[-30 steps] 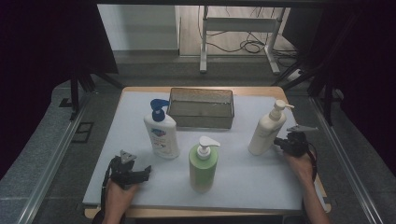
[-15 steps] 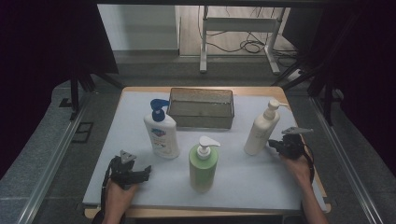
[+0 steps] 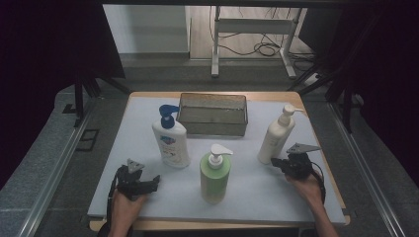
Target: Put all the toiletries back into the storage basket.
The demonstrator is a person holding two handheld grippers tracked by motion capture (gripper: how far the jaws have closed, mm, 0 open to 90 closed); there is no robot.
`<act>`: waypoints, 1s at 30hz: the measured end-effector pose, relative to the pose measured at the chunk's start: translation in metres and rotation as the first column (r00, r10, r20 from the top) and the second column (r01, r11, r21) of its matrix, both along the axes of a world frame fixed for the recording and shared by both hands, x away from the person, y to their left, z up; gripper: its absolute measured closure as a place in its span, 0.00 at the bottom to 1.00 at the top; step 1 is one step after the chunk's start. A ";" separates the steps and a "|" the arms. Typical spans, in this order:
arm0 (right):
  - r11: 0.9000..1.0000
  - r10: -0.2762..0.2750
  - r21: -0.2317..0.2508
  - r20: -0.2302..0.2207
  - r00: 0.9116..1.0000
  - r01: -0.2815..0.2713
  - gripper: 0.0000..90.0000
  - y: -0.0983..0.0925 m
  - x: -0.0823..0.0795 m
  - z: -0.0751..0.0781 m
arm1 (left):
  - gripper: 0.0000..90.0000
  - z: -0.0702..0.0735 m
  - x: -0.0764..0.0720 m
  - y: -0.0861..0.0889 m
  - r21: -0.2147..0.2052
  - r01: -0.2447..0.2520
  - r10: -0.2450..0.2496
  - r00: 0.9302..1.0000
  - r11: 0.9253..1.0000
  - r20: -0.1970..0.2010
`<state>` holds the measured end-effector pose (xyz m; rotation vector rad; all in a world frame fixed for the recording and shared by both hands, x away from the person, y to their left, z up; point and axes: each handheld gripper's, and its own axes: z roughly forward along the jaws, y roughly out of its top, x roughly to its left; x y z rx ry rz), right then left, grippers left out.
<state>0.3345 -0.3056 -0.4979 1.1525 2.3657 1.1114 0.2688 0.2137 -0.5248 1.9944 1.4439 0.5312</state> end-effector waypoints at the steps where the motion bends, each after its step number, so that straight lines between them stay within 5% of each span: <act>1: 1.000 0.004 -0.002 0.001 1.000 -0.004 1.00 0.002 0.001 0.000 | 0.13 0.000 0.000 0.000 0.000 0.000 0.000 1.000 1.000 0.000; 19: 0.998 -0.028 -0.063 0.016 0.999 0.029 1.00 0.028 0.030 -0.008 | 0.13 0.000 0.000 0.000 0.000 0.000 0.000 1.000 1.000 0.000; 25: 0.994 -0.099 -0.046 0.013 0.995 0.100 1.00 -0.006 0.020 -0.002 | 0.13 0.000 0.000 0.000 0.000 0.000 0.000 1.000 1.000 0.000; 30: 0.977 -0.211 -0.024 0.005 0.977 0.211 1.00 -0.037 0.034 -0.002 | 0.13 0.000 0.000 0.000 -0.001 -0.001 0.001 1.000 1.000 -0.001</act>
